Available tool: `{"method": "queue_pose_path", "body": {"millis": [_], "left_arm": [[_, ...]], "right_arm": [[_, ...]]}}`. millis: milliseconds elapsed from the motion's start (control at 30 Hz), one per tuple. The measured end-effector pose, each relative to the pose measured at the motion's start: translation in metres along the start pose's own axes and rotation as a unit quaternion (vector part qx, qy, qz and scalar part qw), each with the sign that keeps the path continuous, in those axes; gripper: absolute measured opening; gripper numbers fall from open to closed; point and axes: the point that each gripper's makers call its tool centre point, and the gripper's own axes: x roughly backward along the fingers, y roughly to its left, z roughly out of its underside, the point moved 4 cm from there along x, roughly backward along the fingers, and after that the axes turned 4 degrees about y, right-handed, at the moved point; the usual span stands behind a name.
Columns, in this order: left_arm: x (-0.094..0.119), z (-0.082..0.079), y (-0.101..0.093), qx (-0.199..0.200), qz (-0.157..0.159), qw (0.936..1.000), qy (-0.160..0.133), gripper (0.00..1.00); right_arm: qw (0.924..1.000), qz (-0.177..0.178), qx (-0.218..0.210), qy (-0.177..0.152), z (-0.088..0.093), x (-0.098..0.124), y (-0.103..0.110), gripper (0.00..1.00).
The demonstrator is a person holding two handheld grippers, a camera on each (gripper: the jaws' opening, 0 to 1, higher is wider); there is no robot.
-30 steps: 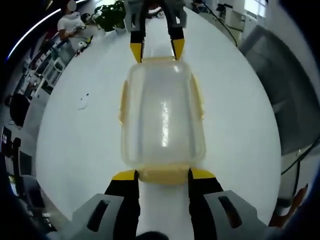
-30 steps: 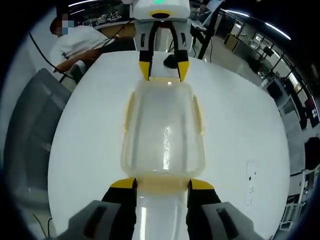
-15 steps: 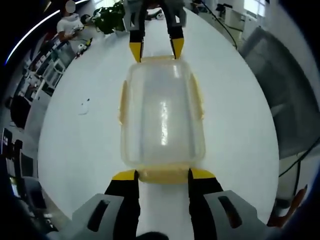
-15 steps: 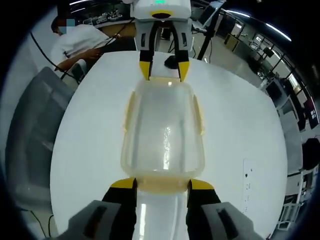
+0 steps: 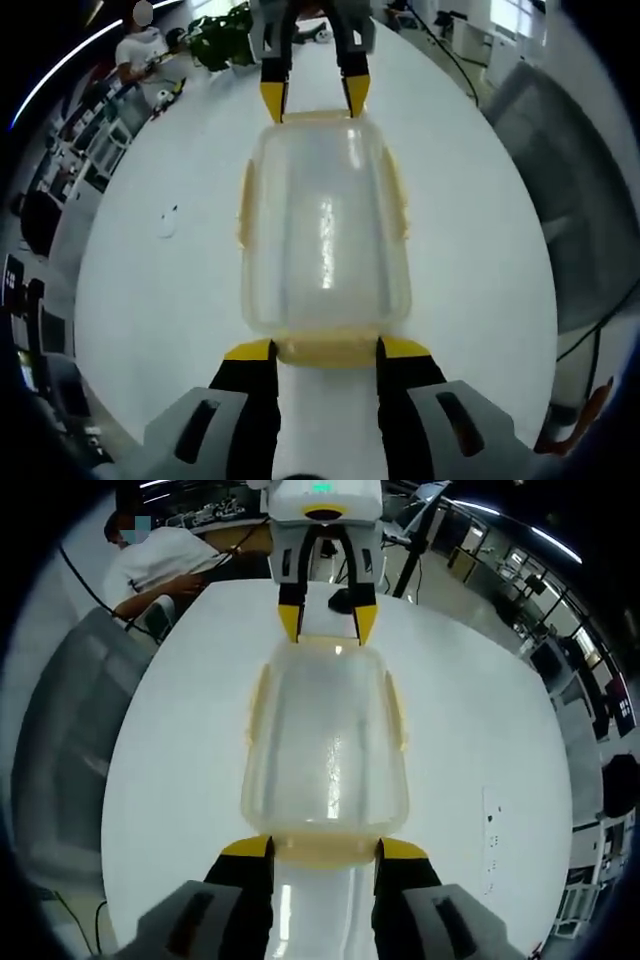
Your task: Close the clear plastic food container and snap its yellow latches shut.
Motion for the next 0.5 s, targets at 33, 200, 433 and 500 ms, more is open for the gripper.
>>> {"method": "queue_pose_path", "body": {"millis": [33, 200, 433, 500], "left_arm": [[0.000, -0.001, 0.000, 0.000, 0.000, 1.0000, 0.000, 0.35], [-0.002, -0.011, 0.003, 0.001, 0.000, 1.0000, -0.003, 0.35], [-0.005, -0.022, 0.002, -0.001, 0.000, 1.0000, -0.006, 0.35], [-0.006, -0.026, 0.001, -0.002, 0.001, 1.0000, -0.006, 0.35]], "right_arm": [[1.0000, 0.000, 0.000, 0.000, 0.002, 0.001, 0.000, 0.36], [1.0000, 0.005, 0.001, 0.002, 0.010, 0.005, -0.001, 0.36], [1.0000, 0.004, -0.002, 0.005, 0.022, 0.009, 0.001, 0.36], [1.0000, 0.002, -0.004, 0.004, 0.025, 0.010, 0.002, 0.36]]}}
